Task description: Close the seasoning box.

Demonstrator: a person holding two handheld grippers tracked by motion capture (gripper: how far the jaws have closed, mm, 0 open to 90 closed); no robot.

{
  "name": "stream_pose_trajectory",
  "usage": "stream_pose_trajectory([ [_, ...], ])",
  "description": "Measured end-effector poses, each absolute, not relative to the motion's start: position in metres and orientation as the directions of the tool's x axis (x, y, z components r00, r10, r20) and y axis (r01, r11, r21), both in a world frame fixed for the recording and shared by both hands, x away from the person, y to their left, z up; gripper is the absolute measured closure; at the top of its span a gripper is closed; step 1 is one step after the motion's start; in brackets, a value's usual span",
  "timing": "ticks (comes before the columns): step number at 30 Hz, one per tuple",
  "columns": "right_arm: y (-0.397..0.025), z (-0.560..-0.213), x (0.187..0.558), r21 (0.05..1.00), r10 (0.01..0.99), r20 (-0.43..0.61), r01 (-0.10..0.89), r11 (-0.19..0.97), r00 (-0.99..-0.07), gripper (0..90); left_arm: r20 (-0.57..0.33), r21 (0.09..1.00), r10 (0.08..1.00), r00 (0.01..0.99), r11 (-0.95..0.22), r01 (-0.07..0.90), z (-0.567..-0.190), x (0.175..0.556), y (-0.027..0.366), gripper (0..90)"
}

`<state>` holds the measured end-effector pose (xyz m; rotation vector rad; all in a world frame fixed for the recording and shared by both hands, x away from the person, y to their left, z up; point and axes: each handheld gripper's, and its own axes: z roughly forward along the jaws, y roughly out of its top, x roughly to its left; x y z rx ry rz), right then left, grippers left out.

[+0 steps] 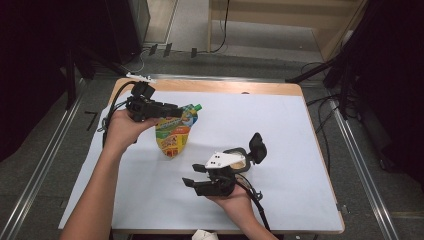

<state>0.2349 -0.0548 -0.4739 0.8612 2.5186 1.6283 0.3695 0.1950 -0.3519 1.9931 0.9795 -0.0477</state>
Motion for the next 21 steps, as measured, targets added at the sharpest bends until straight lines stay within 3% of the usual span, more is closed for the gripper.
stream_pose_trajectory([
  [21, -0.055, -0.468, 0.234, 0.842, 0.453, 0.246, 0.42, 0.337, -0.857, 45.2, -0.366, 0.714, 0.643, 0.673, -0.269, 0.646, -0.322, 0.355, 0.203, 53.4],
])
